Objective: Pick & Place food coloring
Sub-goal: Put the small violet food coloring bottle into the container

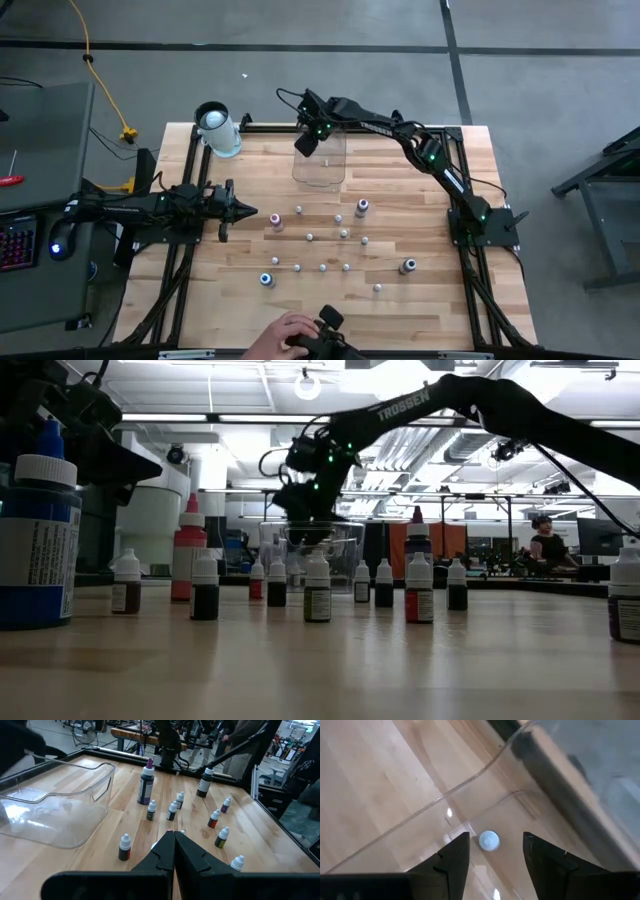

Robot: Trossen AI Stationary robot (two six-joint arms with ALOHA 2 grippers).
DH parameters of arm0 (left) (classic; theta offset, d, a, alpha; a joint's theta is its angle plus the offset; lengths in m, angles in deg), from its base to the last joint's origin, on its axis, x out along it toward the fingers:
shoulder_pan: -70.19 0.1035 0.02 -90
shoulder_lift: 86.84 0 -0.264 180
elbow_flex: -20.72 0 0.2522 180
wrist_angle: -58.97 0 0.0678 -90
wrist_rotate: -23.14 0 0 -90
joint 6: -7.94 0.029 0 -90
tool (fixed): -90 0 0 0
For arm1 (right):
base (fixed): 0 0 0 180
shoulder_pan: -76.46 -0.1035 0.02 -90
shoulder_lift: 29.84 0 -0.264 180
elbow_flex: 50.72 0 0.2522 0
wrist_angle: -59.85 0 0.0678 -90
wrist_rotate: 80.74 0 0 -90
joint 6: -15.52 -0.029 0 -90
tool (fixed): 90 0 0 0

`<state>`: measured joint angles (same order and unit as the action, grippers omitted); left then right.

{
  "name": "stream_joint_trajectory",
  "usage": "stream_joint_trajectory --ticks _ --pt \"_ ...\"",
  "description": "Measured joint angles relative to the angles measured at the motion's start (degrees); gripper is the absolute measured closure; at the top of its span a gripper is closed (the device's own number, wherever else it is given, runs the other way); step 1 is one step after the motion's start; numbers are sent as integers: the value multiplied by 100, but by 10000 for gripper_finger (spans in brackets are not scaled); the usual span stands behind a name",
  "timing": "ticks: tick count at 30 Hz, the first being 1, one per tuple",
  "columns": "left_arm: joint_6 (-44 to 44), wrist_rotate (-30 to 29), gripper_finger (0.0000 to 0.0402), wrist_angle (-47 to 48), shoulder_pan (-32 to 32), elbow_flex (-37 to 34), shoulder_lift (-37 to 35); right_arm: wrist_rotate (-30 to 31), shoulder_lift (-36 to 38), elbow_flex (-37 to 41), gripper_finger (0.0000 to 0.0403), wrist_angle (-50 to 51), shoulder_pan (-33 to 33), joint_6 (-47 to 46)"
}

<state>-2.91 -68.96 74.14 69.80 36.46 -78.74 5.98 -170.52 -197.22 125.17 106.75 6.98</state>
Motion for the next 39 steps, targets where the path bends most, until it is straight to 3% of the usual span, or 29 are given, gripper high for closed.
stream_joint_trajectory --ticks 2,6,14,24,33,39 --pt "0 0 401 0 0 0 1 14 23 -237 230 249 -32 110" --pt "0 0 401 0 0 0 0 10 594 54 230 370 -182 392" --pt "0 2 401 0 -2 0 0 6 1386 30 233 1556 -730 1219" --pt "0 0 401 -1 0 0 0 -180 2008 32 235 2941 -1733 1713" --pt "0 2 401 0 -2 0 1 196 2092 43 235 3502 -2602 426" --pt "0 2 401 -2 -2 0 2 236 2193 103 235 3843 -3129 -1661"
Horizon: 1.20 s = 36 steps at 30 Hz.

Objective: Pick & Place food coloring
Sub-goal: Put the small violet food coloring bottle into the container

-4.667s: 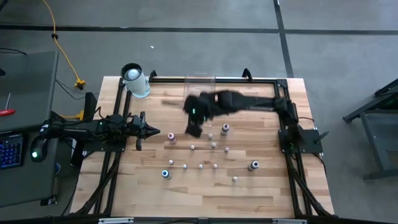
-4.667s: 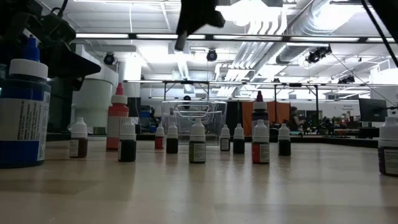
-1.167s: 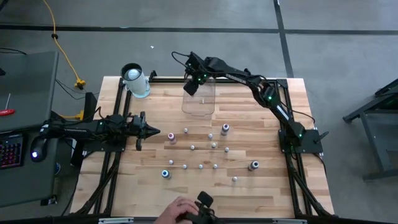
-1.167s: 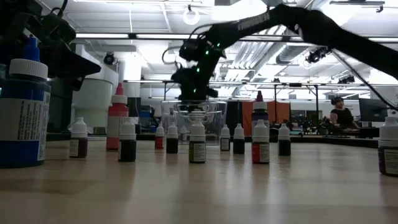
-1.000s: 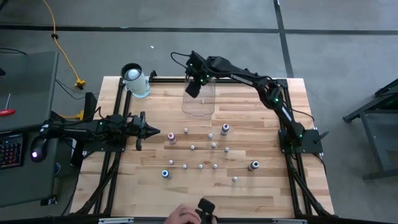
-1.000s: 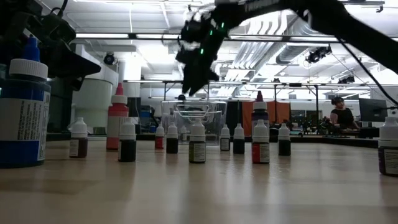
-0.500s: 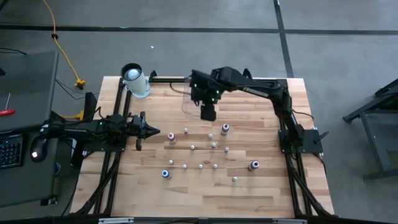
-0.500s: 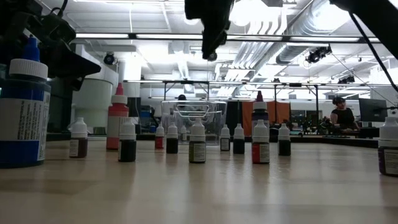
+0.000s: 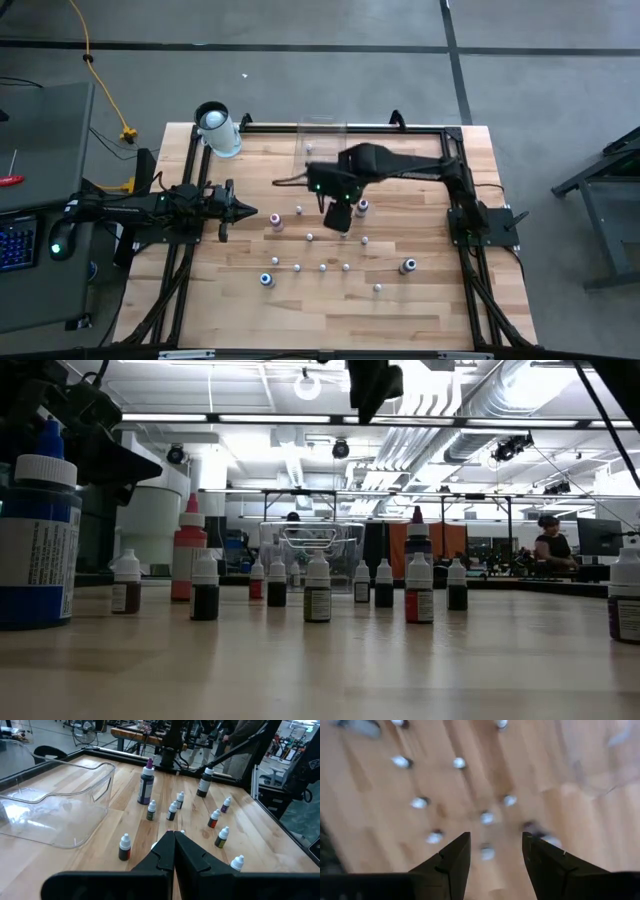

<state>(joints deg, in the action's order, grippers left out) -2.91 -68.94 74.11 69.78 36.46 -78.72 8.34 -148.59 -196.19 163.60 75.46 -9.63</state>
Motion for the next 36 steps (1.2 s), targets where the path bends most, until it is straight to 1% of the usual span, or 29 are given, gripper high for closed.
stream_joint_trajectory --ticks 3,5,8,11,14,18,22,27,32,36 --pt "0 0 401 0 0 0 0 -34 91 240 235 -3 -228 -1259" --pt "0 2 401 -17 0 0 -2 -115 228 614 235 -19 -378 -1893" --pt "0 -7 401 -24 0 0 0 -109 498 1338 236 -30 -613 -2913" --pt "0 -4 401 -26 0 0 0 -170 910 2215 236 -147 -855 -4150" --pt "0 0 401 -28 0 0 0 -284 1318 3072 236 -582 -1146 -5208" --pt "0 -2 401 -31 0 0 0 -361 1723 4097 236 -1605 -1598 -6318" --pt "0 -1 401 -33 0 0 0 -570 1845 4825 240 -2668 -1980 -7180" --pt "0 -2 401 -33 1 0 0 -613 1840 5494 248 -3707 -2253 -7895" --pt "0 -2 401 -33 0 0 0 -668 1838 5900 257 -4195 -2440 -8370" --pt "0 -2 401 -35 0 0 0 -777 1827 5992 260 -4273 -2547 -8563"
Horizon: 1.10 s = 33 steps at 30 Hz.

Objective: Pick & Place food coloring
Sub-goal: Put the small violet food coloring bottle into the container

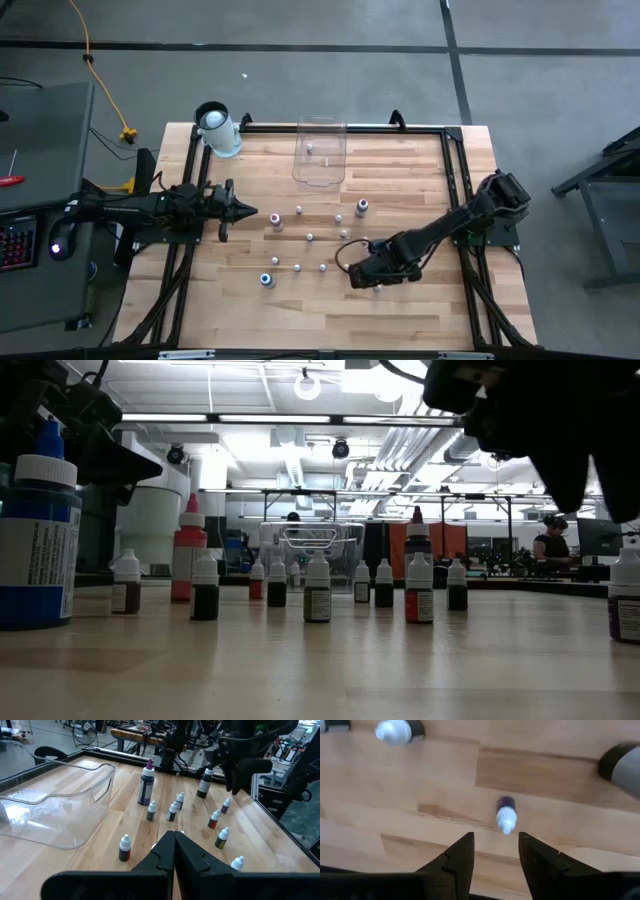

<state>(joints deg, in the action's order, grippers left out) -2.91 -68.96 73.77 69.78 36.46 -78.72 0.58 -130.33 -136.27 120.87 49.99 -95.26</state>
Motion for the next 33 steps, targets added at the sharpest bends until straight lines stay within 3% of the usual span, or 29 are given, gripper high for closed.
stream_joint_trajectory --ticks 10,23,33 --pt "0 0 401 -2 0 0 0 59 -85 -2 258 162 -31 32" --pt "0 1 401 0 1 0 -2 -129 -258 -13 208 292 -18 287" --pt "0 0 401 -2 0 0 -2 -194 -317 -21 198 21 -16 215"
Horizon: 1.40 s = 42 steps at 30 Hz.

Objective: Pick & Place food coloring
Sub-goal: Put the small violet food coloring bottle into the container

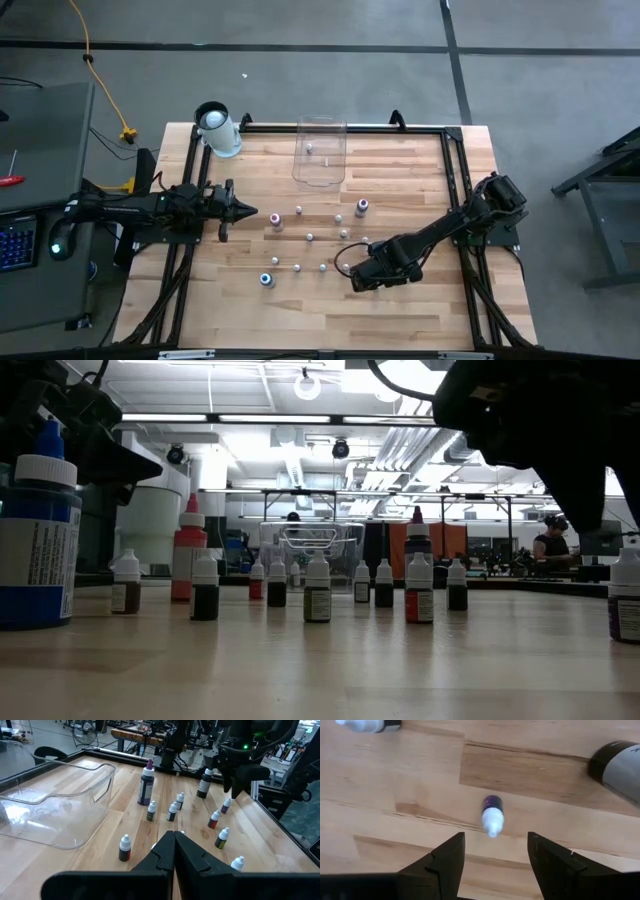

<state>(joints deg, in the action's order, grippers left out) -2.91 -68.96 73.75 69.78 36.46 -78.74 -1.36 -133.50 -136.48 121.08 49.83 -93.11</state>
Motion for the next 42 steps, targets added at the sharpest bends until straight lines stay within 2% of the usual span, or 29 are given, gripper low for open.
stream_joint_trajectory --ticks 12,18,32,42 --pt "0 0 401 0 1 0 0 -132 -11 -16 198 -282 -59 -632" --pt "0 0 401 0 0 0 0 466 -54 -194 198 465 -39 -406" --pt "0 0 401 0 0 0 0 543 -16 -206 198 539 4 -278" --pt "0 0 401 0 2 0 0 685 302 -208 199 897 2 -232"
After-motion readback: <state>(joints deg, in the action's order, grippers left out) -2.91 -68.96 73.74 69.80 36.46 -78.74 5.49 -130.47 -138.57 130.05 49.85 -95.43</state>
